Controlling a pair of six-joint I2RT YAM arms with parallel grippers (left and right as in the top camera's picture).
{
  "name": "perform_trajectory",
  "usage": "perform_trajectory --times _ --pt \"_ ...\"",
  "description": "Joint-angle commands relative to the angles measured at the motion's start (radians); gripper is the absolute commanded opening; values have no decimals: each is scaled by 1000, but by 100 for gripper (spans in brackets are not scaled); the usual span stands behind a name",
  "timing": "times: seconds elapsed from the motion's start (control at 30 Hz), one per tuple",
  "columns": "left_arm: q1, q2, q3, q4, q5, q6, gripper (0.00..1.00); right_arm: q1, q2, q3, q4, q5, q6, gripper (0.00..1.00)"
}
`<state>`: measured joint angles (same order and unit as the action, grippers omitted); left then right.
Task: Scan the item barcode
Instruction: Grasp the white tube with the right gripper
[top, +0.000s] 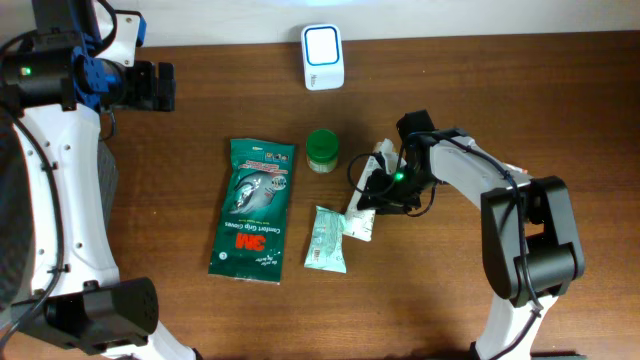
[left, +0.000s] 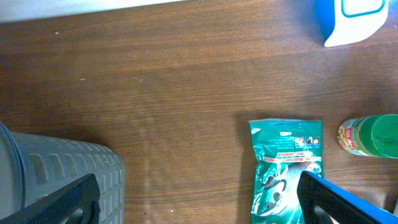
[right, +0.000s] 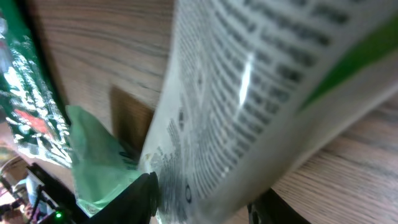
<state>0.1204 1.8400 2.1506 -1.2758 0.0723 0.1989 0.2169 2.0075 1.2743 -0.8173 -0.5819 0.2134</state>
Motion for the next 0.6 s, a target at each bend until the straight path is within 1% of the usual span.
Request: perform_trajectory --times 0.0,0.03,0.1,0.13,0.2,0.23,0.27,0.3,0.33,0.37,0.4,0.43,0.47,0.53,0.57 --pt "7 -7 3 2 10 16 99 -38 -6 -4 -10 123 23 27" --pt "7 -7 3 2 10 16 99 -70 -8 10 -25 113 -39 25" --pt "7 -7 3 2 10 16 99 -133 -8 77 -82 81 -210 25" --pt "7 -7 3 2 10 16 99 -146 -8 106 -100 37 -248 26" --pt "7 -7 3 2 10 16 99 -145 -5 101 -93 -2 -247 27" --pt "7 -7 3 2 10 16 99 -145 -5 89 -83 -2 -247 33" --pt "7 -7 3 2 10 16 99 -147 -5 67 -59 -2 -236 43" --pt "7 -7 3 2 10 16 99 -147 -4 7 10 -14 -184 46" --pt "7 -7 3 2 10 16 99 -147 -4 -37 71 -18 -140 47" --pt "7 -7 3 2 10 16 99 -145 -4 -88 143 -17 -99 46" --pt "7 -7 3 2 10 16 99 -145 -4 -144 212 -17 -55 36" --pt "7 -7 3 2 10 16 99 -146 -4 -183 254 -18 -39 24" --pt "7 -7 3 2 10 16 99 -148 -4 -200 269 -64 -41 4" --pt "7 -7 3 2 10 16 99 -176 -27 -162 270 -278 -114 4" --pt "7 -7 3 2 10 16 99 -193 -76 -112 232 -382 -163 4"
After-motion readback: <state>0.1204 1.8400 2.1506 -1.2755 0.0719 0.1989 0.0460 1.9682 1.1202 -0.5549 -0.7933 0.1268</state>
